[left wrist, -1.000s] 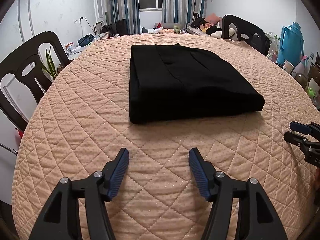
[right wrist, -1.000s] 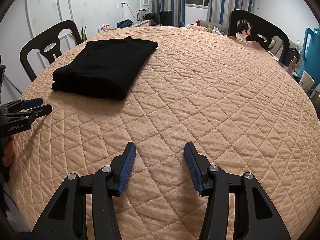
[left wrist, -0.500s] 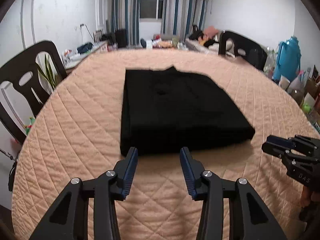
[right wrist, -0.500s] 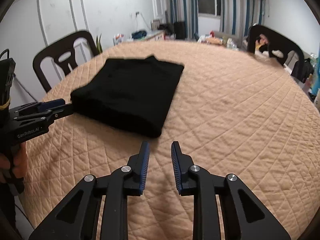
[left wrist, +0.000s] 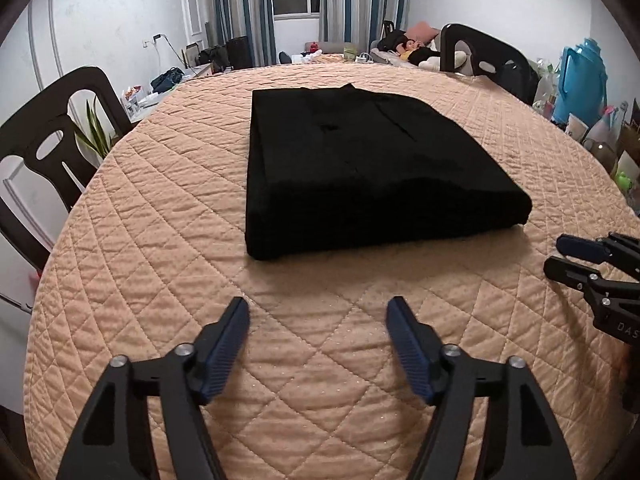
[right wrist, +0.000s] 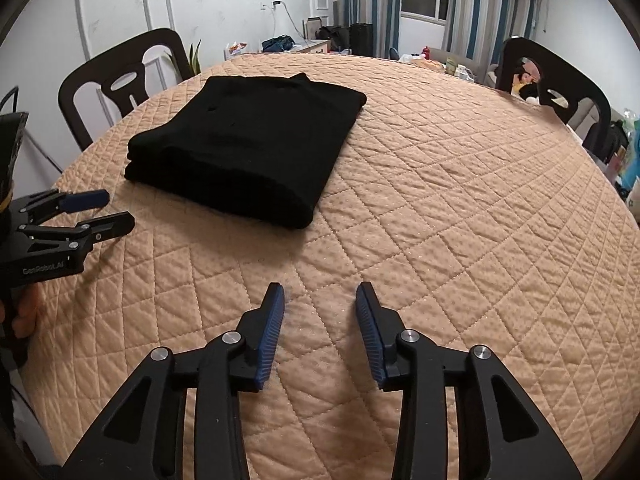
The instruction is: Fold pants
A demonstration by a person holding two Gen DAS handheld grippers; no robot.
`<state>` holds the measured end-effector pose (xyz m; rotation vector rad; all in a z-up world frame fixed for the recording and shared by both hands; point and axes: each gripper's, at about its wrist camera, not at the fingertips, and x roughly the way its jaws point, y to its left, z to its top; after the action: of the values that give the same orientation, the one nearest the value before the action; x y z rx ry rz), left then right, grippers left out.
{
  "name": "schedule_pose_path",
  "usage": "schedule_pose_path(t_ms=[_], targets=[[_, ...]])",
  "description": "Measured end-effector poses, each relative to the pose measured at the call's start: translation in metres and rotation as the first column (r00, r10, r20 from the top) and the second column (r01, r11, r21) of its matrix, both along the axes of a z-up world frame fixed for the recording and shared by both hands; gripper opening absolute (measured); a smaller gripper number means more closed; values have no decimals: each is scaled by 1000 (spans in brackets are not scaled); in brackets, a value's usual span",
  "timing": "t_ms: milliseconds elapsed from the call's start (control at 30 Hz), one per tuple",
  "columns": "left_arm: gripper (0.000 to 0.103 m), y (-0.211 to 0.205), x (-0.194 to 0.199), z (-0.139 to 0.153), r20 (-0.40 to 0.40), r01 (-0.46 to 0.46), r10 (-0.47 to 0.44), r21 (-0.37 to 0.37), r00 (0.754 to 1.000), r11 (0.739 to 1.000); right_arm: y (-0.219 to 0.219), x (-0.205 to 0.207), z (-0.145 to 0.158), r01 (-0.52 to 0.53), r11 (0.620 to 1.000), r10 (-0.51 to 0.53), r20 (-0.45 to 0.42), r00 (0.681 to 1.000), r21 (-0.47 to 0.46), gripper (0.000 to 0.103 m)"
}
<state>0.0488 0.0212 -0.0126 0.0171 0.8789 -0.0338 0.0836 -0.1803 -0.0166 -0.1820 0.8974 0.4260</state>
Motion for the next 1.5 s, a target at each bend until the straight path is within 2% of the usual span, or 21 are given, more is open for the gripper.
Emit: schedule_pose_path(t_ms=[67,133,233,367,1500], targets=[[82,2,1,-1,-5,-12,12,-4,1000,1000,1,0,0,0,1000,0,5,1000,-11,39],[83,5,2,-1,-8,-16,16,-20,1000,1000,1,0,0,-1,1000,1,3,1000,-8,39],[86,3,2,-2,-10,-23,23,1,1000,1000,0,0,0,-3,1000,3,0,1000,-1,40],[87,4,2,-2,-11,-23,23,-8,1000,1000,4,-1,0,-11,1000,11,5,1000,-15,44],[88,5,2,-3,-11,-24,24,-10,1000,1000,3,0,-1,-12,1000,12,3,1000,-12,45]])
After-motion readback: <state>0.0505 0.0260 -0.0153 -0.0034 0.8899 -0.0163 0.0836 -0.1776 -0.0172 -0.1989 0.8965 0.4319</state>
